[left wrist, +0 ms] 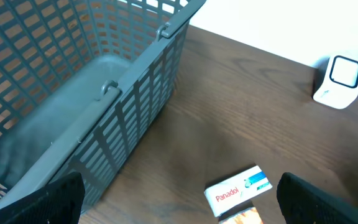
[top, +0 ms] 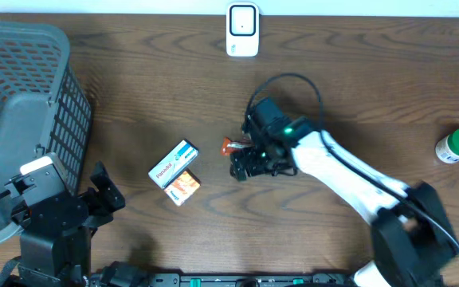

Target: Scan the item barcode

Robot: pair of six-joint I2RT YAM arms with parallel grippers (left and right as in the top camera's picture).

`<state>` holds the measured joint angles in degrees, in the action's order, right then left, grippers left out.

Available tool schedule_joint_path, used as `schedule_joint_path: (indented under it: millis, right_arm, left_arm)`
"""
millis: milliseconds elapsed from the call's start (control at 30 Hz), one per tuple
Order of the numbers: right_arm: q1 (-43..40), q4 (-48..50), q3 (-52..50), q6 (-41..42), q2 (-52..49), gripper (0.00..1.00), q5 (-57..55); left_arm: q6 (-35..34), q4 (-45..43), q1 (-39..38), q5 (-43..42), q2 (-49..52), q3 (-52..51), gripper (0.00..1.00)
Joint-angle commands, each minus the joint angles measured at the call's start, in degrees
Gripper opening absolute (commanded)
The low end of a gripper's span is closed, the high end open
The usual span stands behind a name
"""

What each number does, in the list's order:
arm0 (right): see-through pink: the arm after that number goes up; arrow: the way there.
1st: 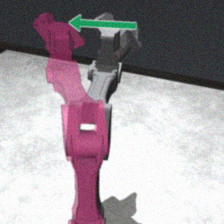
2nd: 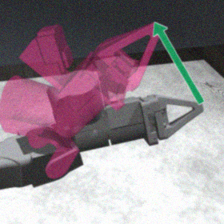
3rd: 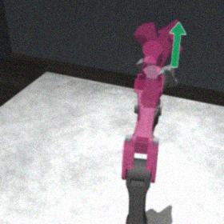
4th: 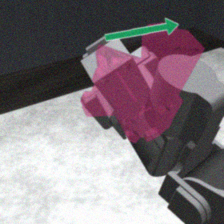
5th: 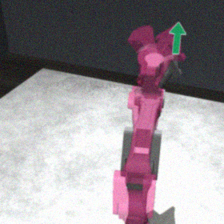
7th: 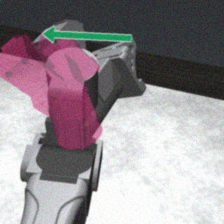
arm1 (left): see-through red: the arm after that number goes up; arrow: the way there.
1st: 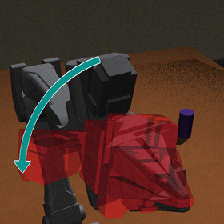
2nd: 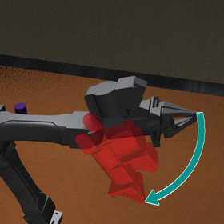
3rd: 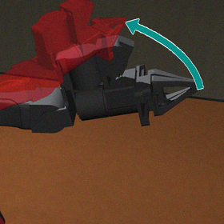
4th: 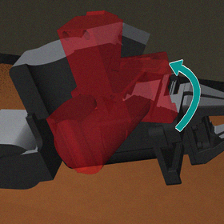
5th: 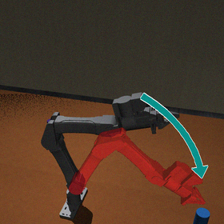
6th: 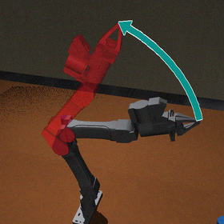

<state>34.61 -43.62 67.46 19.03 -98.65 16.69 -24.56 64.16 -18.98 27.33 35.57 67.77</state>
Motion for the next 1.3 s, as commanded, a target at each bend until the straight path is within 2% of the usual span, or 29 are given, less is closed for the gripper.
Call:
schedule_joint_path:
  millis: [0,100,300,400,433,467,500,533,567,600,833,1267]
  right_arm:
    - [-0.85,-1.07,1.55,-8.22,5.29,0.99,3.08]
    - [-2.23,-1.14,1.53,-12.41,5.55,0.99,2.86]
    - [-8.33,-0.07,1.49,-12.68,1.64,0.99,-4.46]
    - [-11.23,2.64,1.49,-12.66,-0.33,0.93,-4.42]
    - [-12.46,3.85,1.49,-12.13,-1.22,0.86,-4.39]
    - [-13.44,4.87,1.49,-11.32,-2.08,0.74,-4.39]
    - [-14.32,5.84,1.49,-10.49,-3.08,0.54,-4.39]
    - [-14.99,6.69,1.49,-9.57,-3.96,0.43,-4.37]
    - [-16.17,8.17,1.49,-7.28,-6.36,0.14,-4.31]
    - [-16.55,8.55,1.49,-6.23,-7.85,0.02,-3.96]
    - [-15.63,7.50,1.49,-5.81,-12.79,0.01,-1.40]
    - [-14.47,2.75,1.51,-5.77,-12.61,0.01,3.69]
  left_arm:
    - [0.33,0.11,-0.07,0.35,-0.04,0.72,0.98]
    - [0.33,0.11,-0.07,0.35,-0.04,0.72,0.98]
    - [0.33,0.11,-0.07,0.35,-0.04,0.72,0.98]
    - [0.33,0.11,-0.07,0.35,-0.04,0.72,0.98]
    - [0.33,0.11,-0.07,0.35,-0.04,0.72,0.98]
    - [0.33,0.11,-0.07,0.35,-0.04,0.72,0.98]
    - [0.33,0.11,-0.07,0.35,-0.04,0.72,0.98]
    - [0.33,0.11,-0.07,0.35,-0.04,0.72,0.98]
    - [0.33,0.11,-0.07,0.35,-0.04,0.72,0.98]
    - [0.33,0.11,-0.07,0.35,-0.04,0.72,0.98]
    - [0.33,0.11,-0.07,0.35,-0.04,0.72,0.98]
    - [0.33,0.11,-0.07,0.35,-0.04,0.72,0.98]
